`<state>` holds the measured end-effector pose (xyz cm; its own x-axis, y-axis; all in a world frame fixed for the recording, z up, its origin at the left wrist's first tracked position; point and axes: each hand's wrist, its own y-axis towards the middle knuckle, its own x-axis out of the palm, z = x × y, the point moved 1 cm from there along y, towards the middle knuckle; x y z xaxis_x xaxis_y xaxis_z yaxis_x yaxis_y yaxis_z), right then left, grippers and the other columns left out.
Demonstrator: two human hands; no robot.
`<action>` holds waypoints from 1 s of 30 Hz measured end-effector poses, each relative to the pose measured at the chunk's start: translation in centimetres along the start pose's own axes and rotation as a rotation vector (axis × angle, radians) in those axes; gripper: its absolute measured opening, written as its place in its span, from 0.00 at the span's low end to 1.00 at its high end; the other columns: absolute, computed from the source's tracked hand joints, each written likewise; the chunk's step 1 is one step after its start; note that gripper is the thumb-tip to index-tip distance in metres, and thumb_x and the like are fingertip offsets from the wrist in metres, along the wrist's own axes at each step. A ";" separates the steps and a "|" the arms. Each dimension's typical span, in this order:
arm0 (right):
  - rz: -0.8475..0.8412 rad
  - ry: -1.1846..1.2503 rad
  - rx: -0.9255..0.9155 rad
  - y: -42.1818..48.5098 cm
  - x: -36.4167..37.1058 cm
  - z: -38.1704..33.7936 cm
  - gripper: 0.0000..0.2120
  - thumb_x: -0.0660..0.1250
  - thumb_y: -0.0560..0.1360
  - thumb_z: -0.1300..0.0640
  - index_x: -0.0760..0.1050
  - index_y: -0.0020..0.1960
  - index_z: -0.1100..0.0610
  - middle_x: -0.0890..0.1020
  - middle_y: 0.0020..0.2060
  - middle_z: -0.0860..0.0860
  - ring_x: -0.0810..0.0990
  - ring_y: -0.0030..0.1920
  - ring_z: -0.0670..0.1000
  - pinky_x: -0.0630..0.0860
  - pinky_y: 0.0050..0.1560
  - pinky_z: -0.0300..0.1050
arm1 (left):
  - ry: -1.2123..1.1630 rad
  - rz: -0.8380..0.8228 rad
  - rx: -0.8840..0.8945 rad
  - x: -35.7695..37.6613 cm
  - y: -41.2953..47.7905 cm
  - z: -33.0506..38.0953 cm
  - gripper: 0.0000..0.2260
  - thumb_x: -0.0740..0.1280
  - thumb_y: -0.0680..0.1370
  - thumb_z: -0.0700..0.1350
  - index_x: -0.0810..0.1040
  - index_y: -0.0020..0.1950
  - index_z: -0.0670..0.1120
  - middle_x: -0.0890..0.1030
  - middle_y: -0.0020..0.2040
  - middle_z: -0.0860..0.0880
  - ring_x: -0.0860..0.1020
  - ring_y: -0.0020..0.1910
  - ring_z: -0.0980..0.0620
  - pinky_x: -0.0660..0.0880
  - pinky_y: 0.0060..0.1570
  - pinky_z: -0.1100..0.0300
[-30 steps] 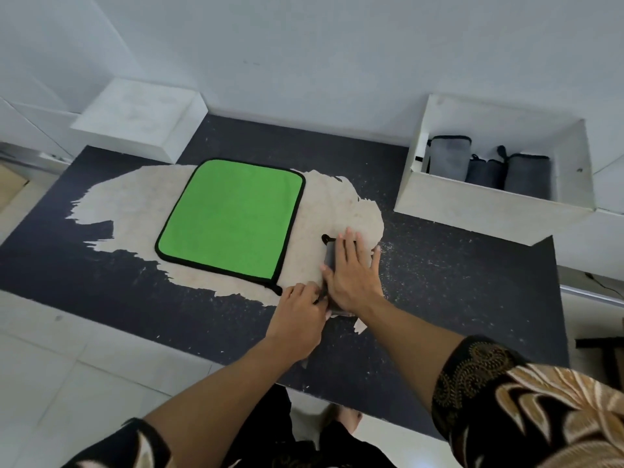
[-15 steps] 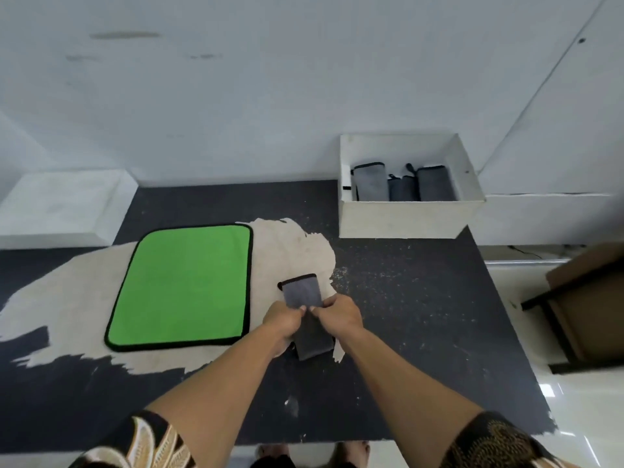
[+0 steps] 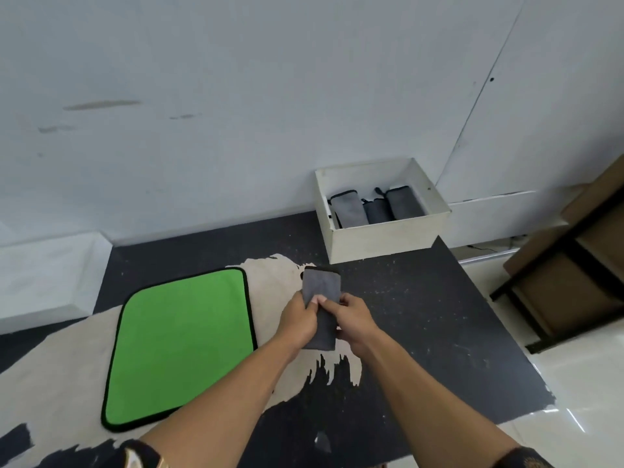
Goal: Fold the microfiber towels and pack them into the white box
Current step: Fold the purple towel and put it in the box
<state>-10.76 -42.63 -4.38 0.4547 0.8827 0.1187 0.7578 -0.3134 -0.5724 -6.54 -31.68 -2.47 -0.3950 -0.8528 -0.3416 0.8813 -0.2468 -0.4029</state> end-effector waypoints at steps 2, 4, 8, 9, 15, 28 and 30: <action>0.038 0.006 -0.052 0.2 0.0 -1.7 0.10 0.71 0.77 0.55 0.78 0.54 0.59 0.85 0.49 0.56 0.84 0.50 0.55 0.82 0.52 0.56 | 0.076 0.025 0.095 -0.3 0.3 2.1 0.14 0.55 0.84 0.51 0.74 0.62 0.45 0.80 0.56 0.45 0.78 0.55 0.46 0.75 0.58 0.48; 0.065 0.025 -0.109 0.2 -0.1 -3.3 0.09 0.68 0.78 0.56 0.78 0.55 0.59 0.85 0.49 0.56 0.85 0.49 0.54 0.82 0.51 0.54 | 0.129 0.058 0.159 -0.3 0.6 4.1 0.17 0.53 0.84 0.52 0.75 0.62 0.44 0.80 0.56 0.45 0.77 0.55 0.45 0.74 0.57 0.49; 0.091 0.050 -0.228 0.5 -1.1 -6.8 0.12 0.70 0.76 0.50 0.78 0.56 0.56 0.86 0.48 0.52 0.85 0.48 0.51 0.83 0.48 0.49 | 0.163 0.122 0.283 0.3 1.6 7.8 0.14 0.57 0.84 0.50 0.79 0.55 0.44 0.81 0.51 0.45 0.79 0.49 0.46 0.75 0.49 0.53; 0.091 0.061 -0.243 0.7 -1.5 -7.6 0.13 0.71 0.76 0.51 0.78 0.57 0.56 0.86 0.48 0.52 0.85 0.49 0.51 0.83 0.50 0.51 | 0.143 0.133 0.303 0.5 1.8 8.7 0.13 0.58 0.83 0.50 0.79 0.54 0.45 0.82 0.50 0.46 0.79 0.49 0.47 0.75 0.48 0.53; 0.149 0.067 -0.322 3.1 -5.3 -12.0 0.11 0.70 0.77 0.56 0.75 0.57 0.57 0.84 0.50 0.54 0.85 0.49 0.51 0.83 0.49 0.49 | 0.140 -0.016 0.131 3.5 4.4 11.9 0.18 0.59 0.81 0.57 0.78 0.60 0.47 0.81 0.56 0.48 0.79 0.54 0.47 0.76 0.55 0.51; -0.122 -0.223 -0.234 16.6 -9.4 -23.3 0.21 0.67 0.76 0.63 0.64 0.64 0.50 0.79 0.55 0.51 0.81 0.52 0.52 0.83 0.45 0.55 | 0.168 0.319 0.144 4.5 10.9 15.2 0.19 0.66 0.79 0.51 0.72 0.69 0.50 0.79 0.43 0.57 0.76 0.42 0.60 0.69 0.42 0.63; -0.187 -0.300 -0.186 19.0 -8.2 -23.7 0.25 0.65 0.75 0.66 0.62 0.66 0.49 0.79 0.56 0.53 0.80 0.53 0.54 0.82 0.47 0.57 | 0.118 0.408 0.105 3.5 10.8 14.0 0.17 0.67 0.80 0.48 0.72 0.68 0.50 0.79 0.40 0.55 0.77 0.41 0.59 0.71 0.42 0.64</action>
<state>11.00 -64.11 3.05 0.1649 0.9850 -0.0513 0.8990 -0.1715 -0.4030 5.23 -43.76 3.85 -0.0309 -0.8333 -0.5520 0.9905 0.0484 -0.1284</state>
